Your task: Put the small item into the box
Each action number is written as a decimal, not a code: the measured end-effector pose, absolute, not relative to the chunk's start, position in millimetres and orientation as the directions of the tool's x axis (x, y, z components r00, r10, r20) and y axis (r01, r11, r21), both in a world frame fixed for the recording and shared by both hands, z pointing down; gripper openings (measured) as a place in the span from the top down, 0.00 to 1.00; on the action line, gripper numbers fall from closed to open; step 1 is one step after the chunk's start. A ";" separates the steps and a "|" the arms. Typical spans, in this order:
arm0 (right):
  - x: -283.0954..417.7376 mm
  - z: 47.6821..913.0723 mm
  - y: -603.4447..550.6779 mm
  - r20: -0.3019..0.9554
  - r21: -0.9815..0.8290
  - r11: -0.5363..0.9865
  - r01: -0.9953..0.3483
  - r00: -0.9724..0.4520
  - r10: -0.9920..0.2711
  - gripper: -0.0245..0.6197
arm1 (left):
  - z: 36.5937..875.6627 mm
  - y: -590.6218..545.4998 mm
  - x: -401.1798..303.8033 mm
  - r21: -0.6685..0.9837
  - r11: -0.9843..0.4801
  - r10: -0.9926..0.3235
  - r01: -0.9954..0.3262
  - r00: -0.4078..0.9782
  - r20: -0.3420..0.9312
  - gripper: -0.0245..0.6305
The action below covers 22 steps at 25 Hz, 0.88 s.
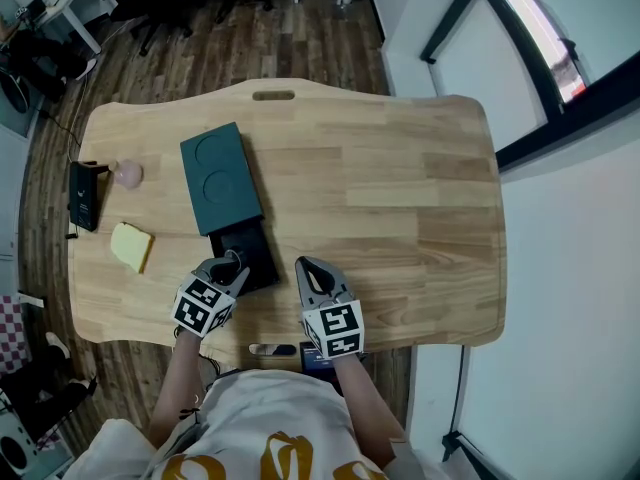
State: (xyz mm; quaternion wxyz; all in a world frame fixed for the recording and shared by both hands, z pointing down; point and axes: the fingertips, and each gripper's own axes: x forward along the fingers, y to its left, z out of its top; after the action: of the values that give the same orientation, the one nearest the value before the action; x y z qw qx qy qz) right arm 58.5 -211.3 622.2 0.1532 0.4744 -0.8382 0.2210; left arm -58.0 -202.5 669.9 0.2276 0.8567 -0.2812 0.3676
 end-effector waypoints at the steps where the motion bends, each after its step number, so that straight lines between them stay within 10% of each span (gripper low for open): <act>1: 58.6 624.0 -211.3 0.470 -0.229 0.451 -0.862 -0.504 -0.725 0.95 | 671.2 -202.9 -56.8 0.191 -0.740 -0.304 -0.645 0.573 0.761 0.90; 22: 77.4 655.0 -218.1 0.530 -0.268 0.428 -0.863 -0.503 -0.683 0.96 | 713.4 -197.6 -47.2 0.249 -0.752 -0.051 -0.610 0.431 0.901 0.90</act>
State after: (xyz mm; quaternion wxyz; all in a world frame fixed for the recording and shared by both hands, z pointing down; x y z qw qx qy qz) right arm 77.4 -218.1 655.0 0.1737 0.4672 -0.8271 0.2599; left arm -47.2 -197.6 713.4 0.2843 0.7967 -0.2074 0.4915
